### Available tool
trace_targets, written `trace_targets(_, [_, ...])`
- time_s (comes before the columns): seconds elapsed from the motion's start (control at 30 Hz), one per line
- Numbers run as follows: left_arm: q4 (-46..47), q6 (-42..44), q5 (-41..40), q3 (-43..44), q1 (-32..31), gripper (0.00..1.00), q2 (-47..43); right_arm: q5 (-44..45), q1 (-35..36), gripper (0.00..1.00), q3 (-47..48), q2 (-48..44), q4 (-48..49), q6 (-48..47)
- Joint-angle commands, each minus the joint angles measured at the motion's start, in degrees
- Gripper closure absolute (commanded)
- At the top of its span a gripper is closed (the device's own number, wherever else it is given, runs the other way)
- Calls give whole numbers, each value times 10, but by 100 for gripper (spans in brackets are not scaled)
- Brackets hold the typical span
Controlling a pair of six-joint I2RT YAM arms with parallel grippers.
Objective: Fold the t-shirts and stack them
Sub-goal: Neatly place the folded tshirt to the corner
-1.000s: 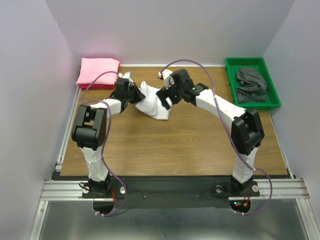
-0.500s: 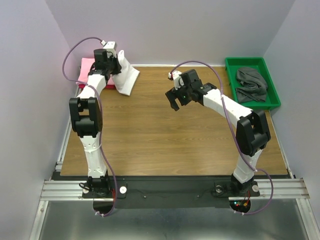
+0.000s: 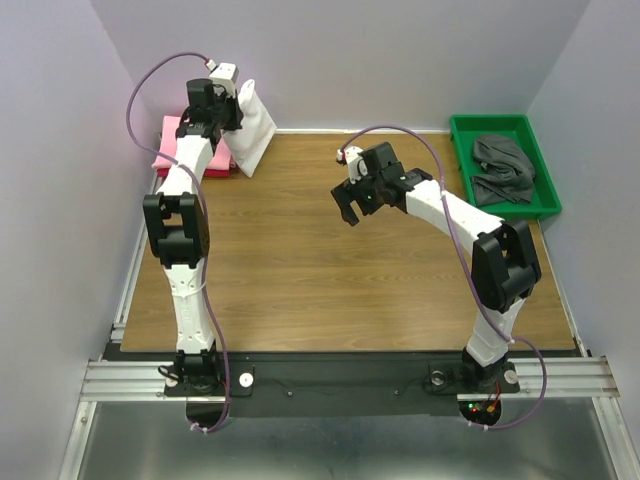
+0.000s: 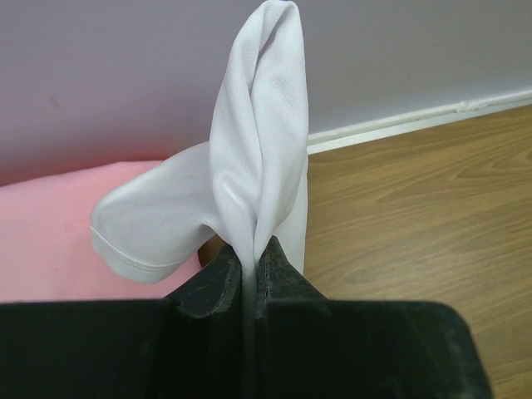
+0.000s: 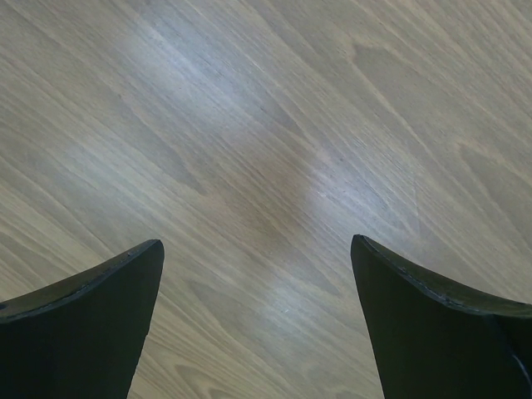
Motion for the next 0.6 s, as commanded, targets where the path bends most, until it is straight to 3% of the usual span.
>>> trace_targets(0.0, [24,14,8,47,1,100,-37,-11,-3,0,3,-16,10,7])
trace_targets(0.57, [5,10,21,84,30,100,-53,-13,-2,0,6,-9,10,9])
